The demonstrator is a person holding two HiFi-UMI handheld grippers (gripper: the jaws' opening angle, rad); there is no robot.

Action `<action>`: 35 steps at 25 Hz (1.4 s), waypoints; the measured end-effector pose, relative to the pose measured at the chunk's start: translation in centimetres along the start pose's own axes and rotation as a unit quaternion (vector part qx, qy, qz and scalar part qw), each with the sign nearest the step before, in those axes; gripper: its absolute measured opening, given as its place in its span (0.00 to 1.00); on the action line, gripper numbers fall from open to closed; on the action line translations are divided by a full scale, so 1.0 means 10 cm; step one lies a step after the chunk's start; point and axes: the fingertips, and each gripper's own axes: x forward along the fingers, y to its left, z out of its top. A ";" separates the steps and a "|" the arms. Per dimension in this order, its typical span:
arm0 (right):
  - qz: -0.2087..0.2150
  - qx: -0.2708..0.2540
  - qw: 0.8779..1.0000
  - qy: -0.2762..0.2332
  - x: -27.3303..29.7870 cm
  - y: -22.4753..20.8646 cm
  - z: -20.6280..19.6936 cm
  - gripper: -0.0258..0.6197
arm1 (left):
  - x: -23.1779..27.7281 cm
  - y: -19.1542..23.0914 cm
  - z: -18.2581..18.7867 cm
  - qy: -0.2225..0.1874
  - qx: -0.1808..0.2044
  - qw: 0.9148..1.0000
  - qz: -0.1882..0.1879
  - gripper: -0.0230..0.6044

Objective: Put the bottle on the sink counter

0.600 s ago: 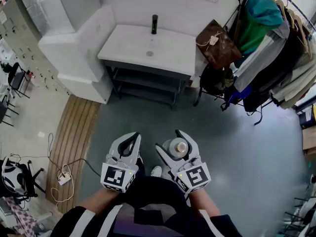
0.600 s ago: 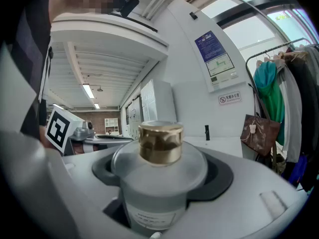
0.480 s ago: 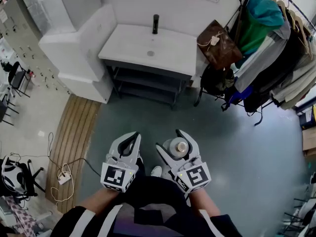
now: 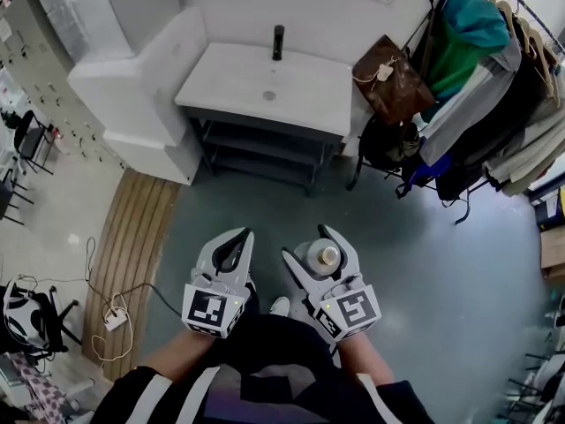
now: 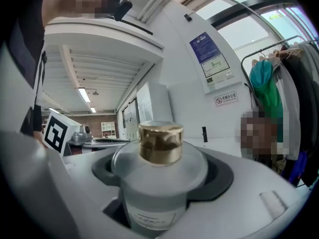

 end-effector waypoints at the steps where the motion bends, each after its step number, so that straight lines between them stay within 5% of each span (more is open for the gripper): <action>1: -0.001 -0.002 1.000 -0.002 0.03 -0.02 0.02 0.57 | 0.04 0.01 0.02 -0.002 0.001 1.000 0.000 0.04; 11: -0.030 -0.009 0.999 -0.015 0.49 -0.30 0.21 0.57 | 0.52 0.32 0.18 -0.007 0.021 1.000 -0.008 0.04; 26: -0.104 -0.018 0.994 -0.005 1.50 -0.68 0.44 0.57 | 1.42 1.12 0.41 -0.020 0.019 0.996 -0.086 0.04; 35: -0.116 -0.015 0.993 0.007 1.88 -0.81 0.37 0.57 | 1.62 1.47 0.40 -0.018 0.017 0.996 -0.085 0.04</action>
